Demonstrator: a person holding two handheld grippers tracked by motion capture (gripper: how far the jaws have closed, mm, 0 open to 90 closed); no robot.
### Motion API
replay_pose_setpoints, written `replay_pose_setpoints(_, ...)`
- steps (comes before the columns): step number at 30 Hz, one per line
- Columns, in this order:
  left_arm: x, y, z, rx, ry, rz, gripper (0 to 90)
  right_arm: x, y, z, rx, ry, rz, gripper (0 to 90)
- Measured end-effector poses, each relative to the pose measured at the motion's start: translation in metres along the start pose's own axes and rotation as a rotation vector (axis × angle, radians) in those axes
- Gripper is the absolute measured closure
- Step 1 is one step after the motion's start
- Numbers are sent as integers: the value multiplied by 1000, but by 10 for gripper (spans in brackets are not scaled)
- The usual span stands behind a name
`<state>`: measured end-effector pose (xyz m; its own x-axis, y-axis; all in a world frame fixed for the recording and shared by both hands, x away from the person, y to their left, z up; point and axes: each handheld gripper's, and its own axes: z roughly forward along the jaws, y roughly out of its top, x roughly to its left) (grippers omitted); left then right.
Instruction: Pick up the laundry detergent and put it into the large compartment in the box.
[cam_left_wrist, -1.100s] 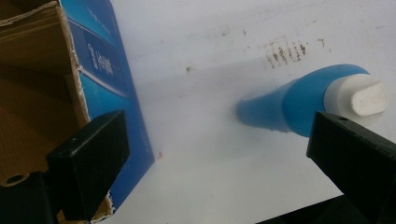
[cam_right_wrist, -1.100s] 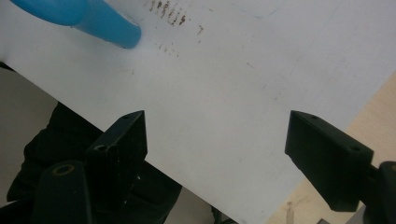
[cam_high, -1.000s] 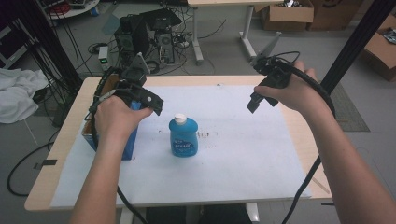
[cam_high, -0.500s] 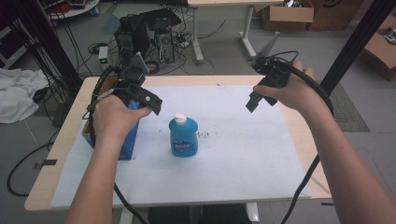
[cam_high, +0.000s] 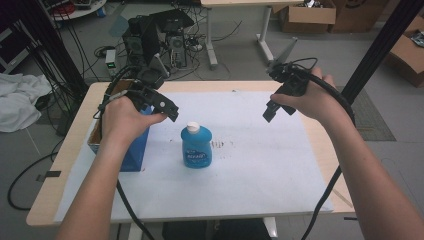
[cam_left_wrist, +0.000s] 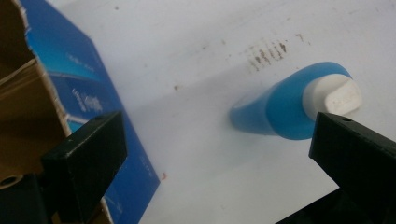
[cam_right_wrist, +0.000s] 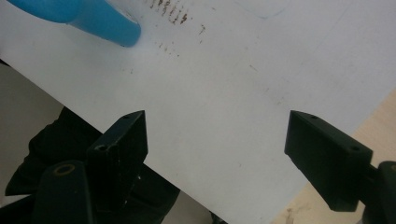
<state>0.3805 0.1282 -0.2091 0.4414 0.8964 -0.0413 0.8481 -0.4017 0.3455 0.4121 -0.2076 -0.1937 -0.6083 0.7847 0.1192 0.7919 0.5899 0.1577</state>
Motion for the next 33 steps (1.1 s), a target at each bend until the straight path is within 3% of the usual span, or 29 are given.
replay_pose_setpoints(6, -3, 2, 2, -21, -42, 77, 49, -4, 1, 5, 3, 6, 9, 218)
replay_pose_setpoints(11, -10, 6, 6, -40, -93, 167, 48, -7, 1, 8, 7, 7, 13, 218)
replay_pose_setpoints(23, -22, 10, 14, -53, -139, 301, 48, -16, -1, 11, 9, 11, 21, 220)
replay_pose_setpoints(33, -37, 13, 24, -48, -143, 415, 48, -20, -5, 15, 11, 22, 29, 221)
